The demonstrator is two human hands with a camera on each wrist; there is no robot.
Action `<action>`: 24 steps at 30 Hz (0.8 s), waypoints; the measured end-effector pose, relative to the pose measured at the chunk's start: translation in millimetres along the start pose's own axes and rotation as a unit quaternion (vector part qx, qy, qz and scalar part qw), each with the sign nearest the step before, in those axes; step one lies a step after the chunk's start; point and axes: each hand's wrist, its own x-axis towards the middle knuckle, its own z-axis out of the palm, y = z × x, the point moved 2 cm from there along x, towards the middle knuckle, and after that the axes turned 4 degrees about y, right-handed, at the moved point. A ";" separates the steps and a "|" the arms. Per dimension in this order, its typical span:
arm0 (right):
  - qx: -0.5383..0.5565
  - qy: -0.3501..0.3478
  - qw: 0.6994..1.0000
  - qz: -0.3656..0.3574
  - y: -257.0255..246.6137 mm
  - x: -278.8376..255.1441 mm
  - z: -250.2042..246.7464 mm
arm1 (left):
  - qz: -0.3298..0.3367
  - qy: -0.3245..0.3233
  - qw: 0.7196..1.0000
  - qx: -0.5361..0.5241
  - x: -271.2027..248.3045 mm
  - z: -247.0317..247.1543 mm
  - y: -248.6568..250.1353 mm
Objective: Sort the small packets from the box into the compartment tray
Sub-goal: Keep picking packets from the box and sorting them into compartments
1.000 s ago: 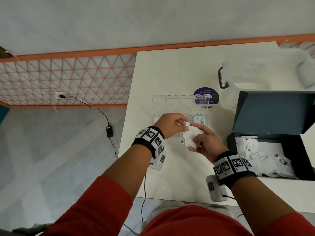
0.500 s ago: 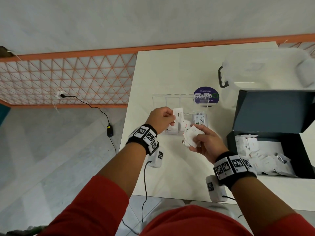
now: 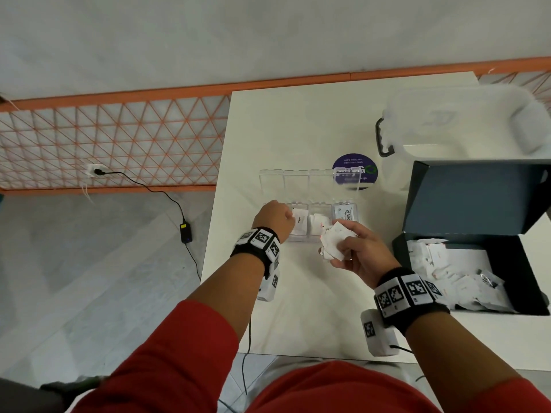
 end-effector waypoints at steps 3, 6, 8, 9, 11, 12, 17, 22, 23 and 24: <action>0.007 0.004 1.000 0.002 0.4 1.2 -1.9 | -0.010 0.022 1.000 0.011 -0.3 6.4 1.1; 0.011 0.003 1.000 0.002 1.7 3.0 -2.1 | 0.011 0.046 0.999 0.020 -2.7 10.1 2.0; 0.013 -0.001 1.000 0.001 2.0 4.0 -1.8 | 0.042 0.065 0.997 0.028 -4.4 11.1 1.9; 0.012 -0.002 1.000 0.000 2.0 4.5 -1.6 | 0.058 0.072 0.995 0.032 -5.1 11.0 1.7; 0.009 -0.005 1.000 -0.001 2.1 5.7 -1.6 | 0.086 0.068 0.993 0.048 -6.2 10.2 1.4; 0.008 -0.007 1.000 -0.002 2.3 6.3 -1.8 | 0.100 0.060 0.992 0.057 -6.5 10.0 1.1; 0.015 -0.025 1.000 0.003 7.3 7.1 -5.4 | 0.120 0.031 0.986 0.115 -10.1 13.2 -2.9; 0.005 -0.035 0.999 -0.009 9.7 5.8 -5.4 | 0.117 0.022 0.986 0.119 -13.6 12.6 -2.6; 0.010 -0.029 0.999 -0.013 9.2 4.8 -5.7 | 0.118 0.030 0.987 0.105 -14.8 10.7 -1.5; 0.016 -0.022 0.999 -0.017 8.7 3.8 -6.1 | 0.119 0.043 0.989 0.075 -16.6 7.9 0.4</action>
